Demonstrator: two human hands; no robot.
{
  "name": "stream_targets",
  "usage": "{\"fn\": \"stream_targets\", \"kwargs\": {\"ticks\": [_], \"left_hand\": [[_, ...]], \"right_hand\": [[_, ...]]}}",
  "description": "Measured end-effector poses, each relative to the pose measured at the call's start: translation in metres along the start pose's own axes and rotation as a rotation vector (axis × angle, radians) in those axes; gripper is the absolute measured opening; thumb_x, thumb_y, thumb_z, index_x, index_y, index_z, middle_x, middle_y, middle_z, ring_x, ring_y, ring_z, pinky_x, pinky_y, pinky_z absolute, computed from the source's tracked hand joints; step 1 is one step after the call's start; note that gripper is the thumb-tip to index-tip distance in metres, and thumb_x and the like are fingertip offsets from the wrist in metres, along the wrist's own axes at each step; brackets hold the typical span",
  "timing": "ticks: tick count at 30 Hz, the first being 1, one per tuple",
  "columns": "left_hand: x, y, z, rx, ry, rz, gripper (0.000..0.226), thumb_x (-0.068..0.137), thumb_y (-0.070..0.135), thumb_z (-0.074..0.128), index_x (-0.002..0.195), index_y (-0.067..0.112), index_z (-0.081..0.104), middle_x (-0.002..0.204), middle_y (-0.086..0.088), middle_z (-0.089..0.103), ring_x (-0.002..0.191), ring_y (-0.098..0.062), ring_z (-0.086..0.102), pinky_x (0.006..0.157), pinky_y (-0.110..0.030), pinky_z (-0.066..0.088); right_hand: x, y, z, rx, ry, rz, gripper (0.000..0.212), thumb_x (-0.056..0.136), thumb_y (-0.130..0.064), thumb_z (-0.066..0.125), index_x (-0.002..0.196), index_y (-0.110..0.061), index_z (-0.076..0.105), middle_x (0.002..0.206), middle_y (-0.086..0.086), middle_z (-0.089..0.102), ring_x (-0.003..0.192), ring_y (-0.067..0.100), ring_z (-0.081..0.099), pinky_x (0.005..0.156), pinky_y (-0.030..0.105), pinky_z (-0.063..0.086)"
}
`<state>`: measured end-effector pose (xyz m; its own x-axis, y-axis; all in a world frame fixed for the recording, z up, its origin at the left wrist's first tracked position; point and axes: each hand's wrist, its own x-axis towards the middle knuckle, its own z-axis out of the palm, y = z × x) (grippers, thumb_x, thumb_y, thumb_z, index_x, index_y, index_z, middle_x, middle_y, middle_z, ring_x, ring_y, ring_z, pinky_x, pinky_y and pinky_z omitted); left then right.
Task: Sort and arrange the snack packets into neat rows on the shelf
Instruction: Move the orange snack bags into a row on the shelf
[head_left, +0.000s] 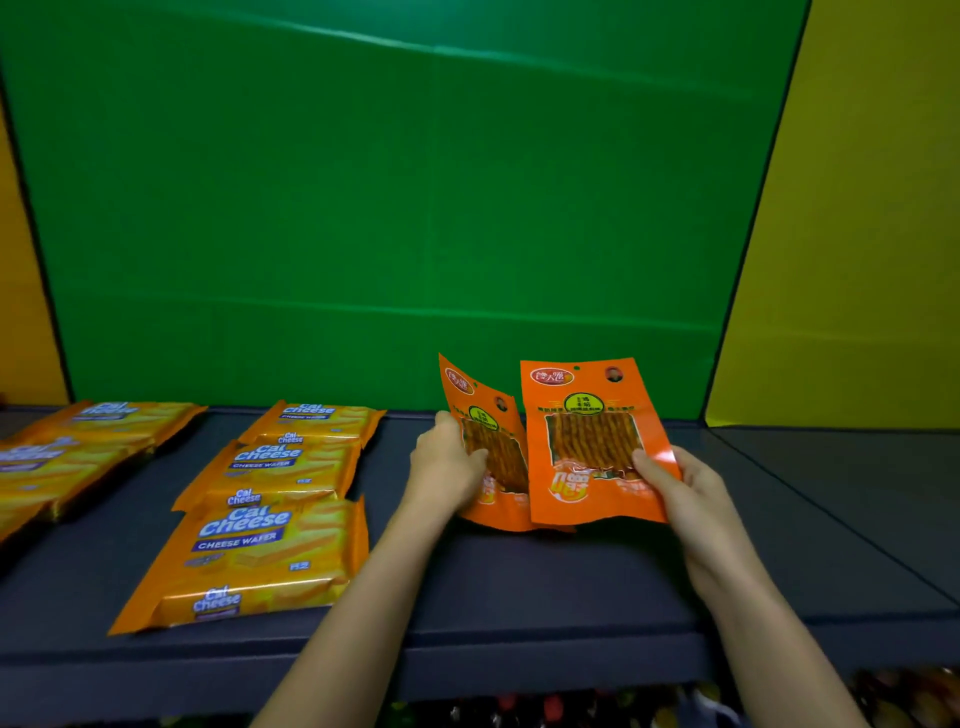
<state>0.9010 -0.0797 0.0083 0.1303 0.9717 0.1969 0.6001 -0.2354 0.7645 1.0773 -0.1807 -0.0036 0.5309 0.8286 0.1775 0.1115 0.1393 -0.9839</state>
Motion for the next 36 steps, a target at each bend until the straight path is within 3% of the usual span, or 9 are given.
{"fn": "stream_targets", "kwargs": {"ticks": [6,16,21,24,29,33,36], "left_hand": [[0.012,-0.004,0.013,0.168,0.013,-0.117,0.041,0.088,0.017,0.056,0.122,0.0,0.04,0.131,-0.021,0.05,0.123,-0.038,0.046,0.096,-0.039,0.04],[0.02,-0.001,0.025,0.212,-0.001,-0.184,0.049,0.087,0.017,0.06,0.127,-0.001,0.036,0.134,-0.02,0.047,0.126,-0.036,0.044,0.099,-0.041,0.039],[0.017,0.003,0.011,0.412,-0.032,-0.061,0.045,0.091,0.016,0.047,0.13,-0.003,0.038,0.138,-0.021,0.041,0.129,-0.036,0.041,0.103,-0.042,0.036],[0.008,0.005,-0.01,0.595,0.031,0.038,0.036,0.092,0.015,0.042,0.125,0.0,0.044,0.134,-0.019,0.048,0.125,-0.035,0.045,0.098,-0.041,0.04],[-0.016,-0.009,-0.048,0.708,0.169,0.156,0.028,0.096,0.027,0.039,0.114,0.008,0.05,0.121,-0.017,0.059,0.114,-0.035,0.053,0.085,-0.039,0.044],[-0.038,-0.039,-0.074,0.727,0.307,0.174,0.028,0.096,0.032,0.039,0.112,0.014,0.053,0.117,-0.01,0.063,0.109,-0.032,0.057,0.081,-0.038,0.045],[-0.054,-0.064,-0.097,0.756,0.38,0.094,0.029,0.095,0.035,0.04,0.113,0.016,0.053,0.116,-0.008,0.064,0.108,-0.031,0.058,0.079,-0.037,0.045]], "right_hand": [[0.01,0.014,0.008,-0.036,-0.07,0.005,0.017,0.093,-0.021,0.054,0.105,-0.014,0.062,0.091,0.007,0.07,0.078,0.014,0.065,0.061,0.02,0.046],[0.003,0.024,0.009,-0.186,-0.095,-0.021,0.007,0.092,-0.024,0.055,0.093,-0.026,0.061,0.094,0.005,0.072,0.09,0.023,0.068,0.089,0.044,0.052],[-0.013,0.023,0.014,-0.223,-0.128,-0.034,0.009,0.093,-0.023,0.053,0.096,-0.029,0.059,0.096,0.0,0.07,0.093,0.021,0.066,0.09,0.04,0.051],[-0.023,0.021,0.023,-0.282,-0.134,-0.045,0.014,0.094,-0.021,0.051,0.106,-0.027,0.055,0.102,-0.001,0.068,0.098,0.019,0.063,0.089,0.035,0.048],[-0.036,0.018,0.036,-0.616,-0.14,-0.08,0.042,0.095,-0.032,0.046,0.135,-0.021,0.037,0.12,0.004,0.06,0.111,0.025,0.055,0.088,0.035,0.042],[-0.048,0.007,0.04,-0.946,-0.157,-0.135,0.042,0.096,-0.04,0.039,0.132,-0.02,0.031,0.117,0.005,0.061,0.109,0.028,0.057,0.076,0.033,0.038],[-0.052,-0.001,0.04,-1.196,-0.155,-0.191,0.041,0.095,-0.046,0.036,0.123,-0.017,0.036,0.117,0.006,0.061,0.11,0.03,0.057,0.08,0.034,0.044]]}}
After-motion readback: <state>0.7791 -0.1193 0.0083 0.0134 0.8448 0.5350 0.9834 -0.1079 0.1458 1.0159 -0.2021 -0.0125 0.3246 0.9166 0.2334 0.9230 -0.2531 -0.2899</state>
